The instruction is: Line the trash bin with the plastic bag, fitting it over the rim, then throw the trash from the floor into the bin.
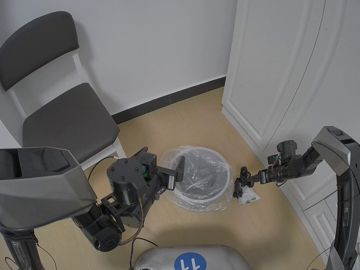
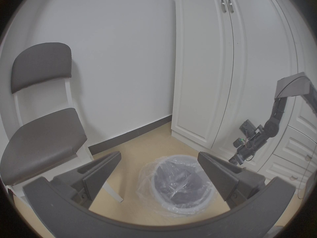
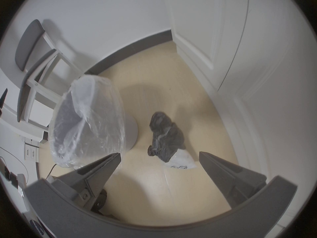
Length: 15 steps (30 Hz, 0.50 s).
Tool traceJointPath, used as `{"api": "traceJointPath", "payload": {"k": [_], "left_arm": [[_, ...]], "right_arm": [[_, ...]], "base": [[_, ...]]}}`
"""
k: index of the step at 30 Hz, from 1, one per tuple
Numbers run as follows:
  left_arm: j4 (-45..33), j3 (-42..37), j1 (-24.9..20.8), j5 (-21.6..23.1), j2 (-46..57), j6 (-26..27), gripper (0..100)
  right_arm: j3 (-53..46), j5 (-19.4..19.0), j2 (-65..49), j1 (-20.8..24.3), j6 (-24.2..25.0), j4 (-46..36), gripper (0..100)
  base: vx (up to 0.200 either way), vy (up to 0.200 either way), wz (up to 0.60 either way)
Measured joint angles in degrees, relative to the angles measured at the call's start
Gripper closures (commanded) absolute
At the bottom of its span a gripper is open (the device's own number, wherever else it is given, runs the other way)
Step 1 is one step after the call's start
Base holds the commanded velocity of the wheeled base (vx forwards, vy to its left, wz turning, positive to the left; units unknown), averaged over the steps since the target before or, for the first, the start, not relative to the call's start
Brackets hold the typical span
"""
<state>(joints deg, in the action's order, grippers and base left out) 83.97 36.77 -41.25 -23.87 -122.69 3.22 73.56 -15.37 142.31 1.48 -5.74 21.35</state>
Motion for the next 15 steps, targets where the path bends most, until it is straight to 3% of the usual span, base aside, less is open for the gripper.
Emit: {"api": "traceJointPath", "payload": {"k": [10, 15], "left_arm": [[3.82, -6.95, -0.09, -0.16, 1.96, -1.3, 0], [3.86, -7.78, 0.0, -0.27, 3.3, -1.45, 0]], "right_arm": [[10.09, 0.98, 5.45, 1.37, 2.41, -9.41, 0], [19.08, 5.99, 9.34, 1.68, 2.95, -11.52, 0]], "base": [[0.0, 0.0, 0.0], [0.0, 0.0, 0.0]]}}
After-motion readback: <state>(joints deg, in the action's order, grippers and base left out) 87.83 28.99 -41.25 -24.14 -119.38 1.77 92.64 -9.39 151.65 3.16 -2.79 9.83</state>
